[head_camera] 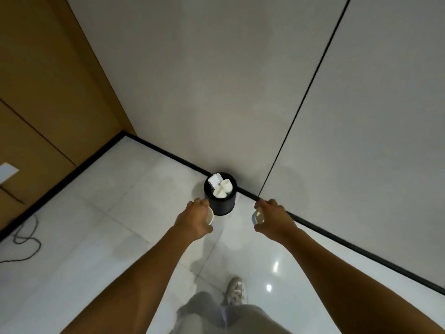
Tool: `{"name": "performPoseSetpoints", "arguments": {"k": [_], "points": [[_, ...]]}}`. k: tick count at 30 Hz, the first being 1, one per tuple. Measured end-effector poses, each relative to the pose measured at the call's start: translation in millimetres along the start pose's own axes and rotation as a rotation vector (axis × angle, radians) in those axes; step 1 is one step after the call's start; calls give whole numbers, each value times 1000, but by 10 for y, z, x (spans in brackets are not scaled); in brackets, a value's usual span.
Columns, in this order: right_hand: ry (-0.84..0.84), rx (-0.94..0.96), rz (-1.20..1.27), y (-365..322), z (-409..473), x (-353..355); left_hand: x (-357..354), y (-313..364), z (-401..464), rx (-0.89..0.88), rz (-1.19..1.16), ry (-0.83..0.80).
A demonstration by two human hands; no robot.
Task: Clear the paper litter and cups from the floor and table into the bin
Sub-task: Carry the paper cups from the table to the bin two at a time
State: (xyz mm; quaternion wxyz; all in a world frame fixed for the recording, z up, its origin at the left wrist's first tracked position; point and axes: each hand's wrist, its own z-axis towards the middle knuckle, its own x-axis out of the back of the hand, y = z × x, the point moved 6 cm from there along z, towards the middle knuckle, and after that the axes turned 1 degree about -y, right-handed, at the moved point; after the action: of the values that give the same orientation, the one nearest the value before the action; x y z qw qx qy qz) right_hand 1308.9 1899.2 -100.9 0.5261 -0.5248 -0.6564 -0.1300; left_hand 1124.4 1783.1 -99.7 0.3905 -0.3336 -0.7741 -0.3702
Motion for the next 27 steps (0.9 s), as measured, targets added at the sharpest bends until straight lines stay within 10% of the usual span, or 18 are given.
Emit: {"name": "performPoseSetpoints", "arguments": {"k": [27], "points": [[-394,308,-246,-677,4119,409,453,-754,3094,426,-296,76]]}}
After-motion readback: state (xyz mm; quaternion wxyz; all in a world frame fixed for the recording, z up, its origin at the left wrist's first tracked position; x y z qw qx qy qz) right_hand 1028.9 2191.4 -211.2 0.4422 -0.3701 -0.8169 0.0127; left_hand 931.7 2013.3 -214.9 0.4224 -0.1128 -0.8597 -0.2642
